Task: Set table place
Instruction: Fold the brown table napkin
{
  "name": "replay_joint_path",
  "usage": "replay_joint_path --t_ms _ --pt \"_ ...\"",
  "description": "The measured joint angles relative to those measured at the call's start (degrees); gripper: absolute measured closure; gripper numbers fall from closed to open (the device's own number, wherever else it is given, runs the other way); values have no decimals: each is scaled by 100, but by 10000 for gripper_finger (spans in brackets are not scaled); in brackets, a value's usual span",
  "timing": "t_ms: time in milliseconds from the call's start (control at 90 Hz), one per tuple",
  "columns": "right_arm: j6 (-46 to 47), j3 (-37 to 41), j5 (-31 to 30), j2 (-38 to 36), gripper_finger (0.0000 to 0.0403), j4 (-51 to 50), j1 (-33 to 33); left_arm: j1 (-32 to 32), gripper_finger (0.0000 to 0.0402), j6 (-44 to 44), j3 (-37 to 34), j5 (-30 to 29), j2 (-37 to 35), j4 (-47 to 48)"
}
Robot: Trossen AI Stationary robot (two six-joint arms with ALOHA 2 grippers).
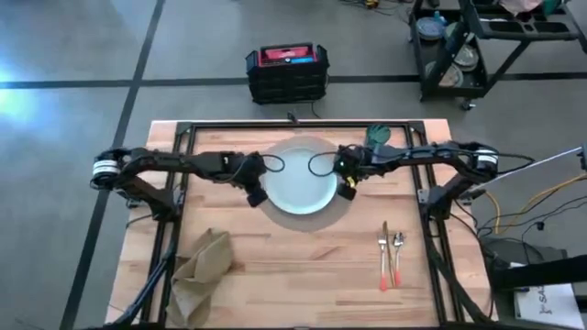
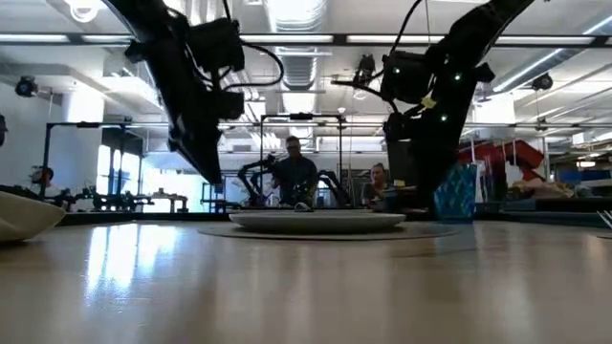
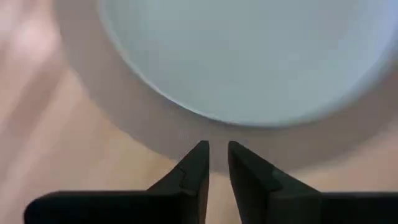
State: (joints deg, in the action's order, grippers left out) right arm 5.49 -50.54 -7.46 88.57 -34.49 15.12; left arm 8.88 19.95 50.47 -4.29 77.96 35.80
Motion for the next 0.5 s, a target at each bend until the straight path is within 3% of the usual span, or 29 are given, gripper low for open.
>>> replay_joint_path --t_ms 256,367,500 --pt "760 -173 17 -221 403 -405 -1453 -1700 358 1983 417 581 -631 1986" --pt "927 -399 -140 -231 403 -256 -1817 -2455 341 2893 477 576 -610 2055" --pt "919 -713 -544 -236 388 -246 -2048 -3063 289 3954 517 1126 -372 2028"
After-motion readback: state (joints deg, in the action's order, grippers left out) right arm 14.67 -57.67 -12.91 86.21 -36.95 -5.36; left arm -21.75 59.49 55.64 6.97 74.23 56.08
